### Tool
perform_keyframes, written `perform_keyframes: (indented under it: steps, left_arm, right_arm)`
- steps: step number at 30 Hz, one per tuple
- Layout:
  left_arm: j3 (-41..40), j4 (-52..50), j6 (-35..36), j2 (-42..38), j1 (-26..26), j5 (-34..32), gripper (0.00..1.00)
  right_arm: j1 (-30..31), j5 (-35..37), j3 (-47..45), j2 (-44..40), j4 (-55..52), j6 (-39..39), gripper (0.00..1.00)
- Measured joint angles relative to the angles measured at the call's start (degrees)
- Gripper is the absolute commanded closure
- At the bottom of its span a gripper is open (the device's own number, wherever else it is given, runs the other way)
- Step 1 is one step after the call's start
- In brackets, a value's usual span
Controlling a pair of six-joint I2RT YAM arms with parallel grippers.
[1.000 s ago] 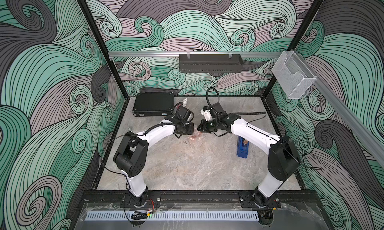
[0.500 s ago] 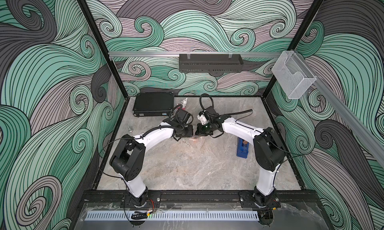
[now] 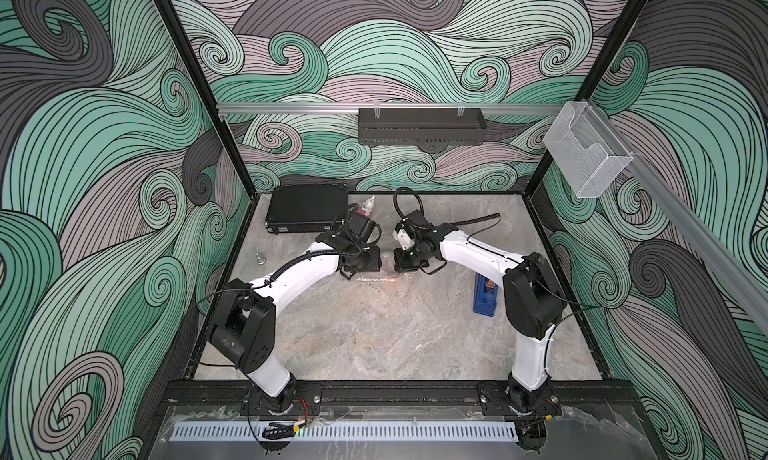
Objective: Wrap mugs in bubble wrap
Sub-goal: Wrap the mug in bubble wrap.
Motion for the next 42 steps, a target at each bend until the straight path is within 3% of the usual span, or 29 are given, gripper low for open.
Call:
perform_keyframes:
  steps: [12, 28, 42]
  left_arm:
    - [3.6, 0.2, 3.5, 7.9, 1.1, 3.8, 0.52]
    - [-3.5, 8.5, 0.8, 5.2, 1.1, 7.8, 0.52]
    - [-2.0, 3.4, -0.1, 2.0, 0.3, 9.1, 0.44]
  right_arm:
    - [0.2, 0.8, 2.4, 2.6, -0.6, -2.0, 1.00]
    - [0.5, 0.8, 2.5, 3.2, -0.7, -3.1, 1.00]
    - [0.5, 0.7, 2.5, 3.1, -0.5, -8.4, 1.00]
